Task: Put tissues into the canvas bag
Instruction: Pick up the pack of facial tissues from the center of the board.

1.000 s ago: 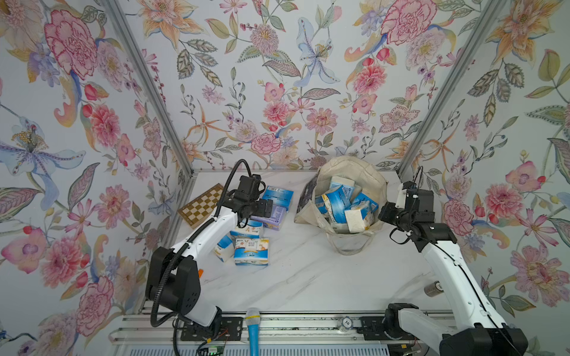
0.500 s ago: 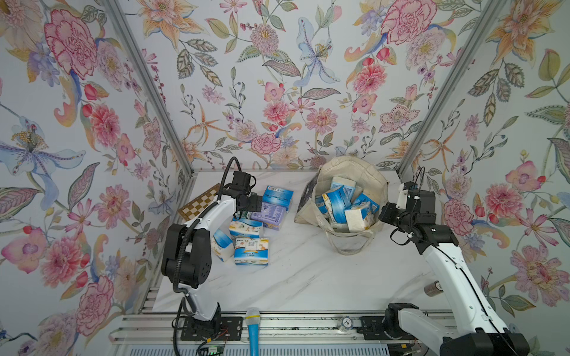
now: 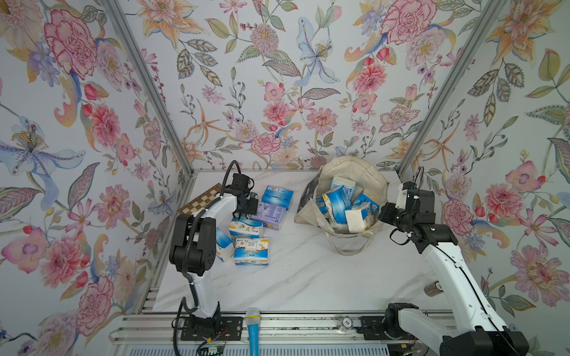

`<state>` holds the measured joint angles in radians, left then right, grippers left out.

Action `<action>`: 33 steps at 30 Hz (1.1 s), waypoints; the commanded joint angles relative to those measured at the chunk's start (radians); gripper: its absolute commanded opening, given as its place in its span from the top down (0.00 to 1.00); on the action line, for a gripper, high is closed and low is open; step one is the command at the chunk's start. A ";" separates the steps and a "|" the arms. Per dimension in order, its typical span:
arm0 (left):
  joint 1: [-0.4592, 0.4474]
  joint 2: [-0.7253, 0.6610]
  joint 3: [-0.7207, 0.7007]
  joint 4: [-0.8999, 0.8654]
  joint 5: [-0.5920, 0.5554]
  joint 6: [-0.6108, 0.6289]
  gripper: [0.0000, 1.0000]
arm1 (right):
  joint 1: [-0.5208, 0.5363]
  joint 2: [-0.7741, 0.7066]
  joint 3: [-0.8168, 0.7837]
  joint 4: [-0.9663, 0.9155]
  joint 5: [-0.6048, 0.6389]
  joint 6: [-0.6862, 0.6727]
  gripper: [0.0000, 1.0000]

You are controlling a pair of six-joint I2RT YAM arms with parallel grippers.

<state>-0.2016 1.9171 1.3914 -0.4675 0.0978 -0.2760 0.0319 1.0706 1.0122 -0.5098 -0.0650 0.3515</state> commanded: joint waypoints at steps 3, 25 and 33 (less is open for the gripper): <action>0.008 0.035 0.036 0.005 0.035 0.017 0.43 | -0.006 0.008 0.008 0.005 -0.007 -0.008 1.00; -0.127 -0.201 0.389 -0.157 0.119 0.042 0.66 | -0.002 0.008 0.006 0.010 -0.003 -0.006 1.00; -0.361 -0.132 0.730 -0.115 0.254 0.025 0.70 | 0.003 0.005 0.008 0.012 -0.005 -0.006 1.00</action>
<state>-0.5171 1.7535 2.0308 -0.5835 0.2825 -0.2501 0.0322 1.0752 1.0122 -0.5045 -0.0647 0.3515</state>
